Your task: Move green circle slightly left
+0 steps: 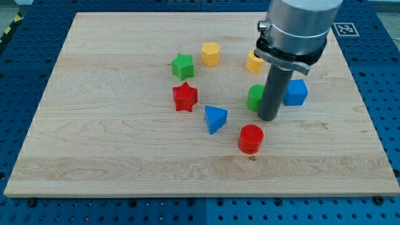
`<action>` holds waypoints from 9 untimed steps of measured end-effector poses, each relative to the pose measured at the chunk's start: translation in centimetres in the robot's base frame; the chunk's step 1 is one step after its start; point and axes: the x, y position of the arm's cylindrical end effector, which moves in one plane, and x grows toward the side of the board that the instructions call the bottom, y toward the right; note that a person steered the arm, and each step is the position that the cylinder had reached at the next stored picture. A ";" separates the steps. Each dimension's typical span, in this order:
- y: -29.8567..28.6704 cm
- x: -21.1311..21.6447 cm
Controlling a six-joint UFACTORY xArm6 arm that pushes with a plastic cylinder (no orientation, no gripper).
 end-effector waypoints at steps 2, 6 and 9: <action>-0.8 -0.7; 1.8 -1.1; 1.8 -3.9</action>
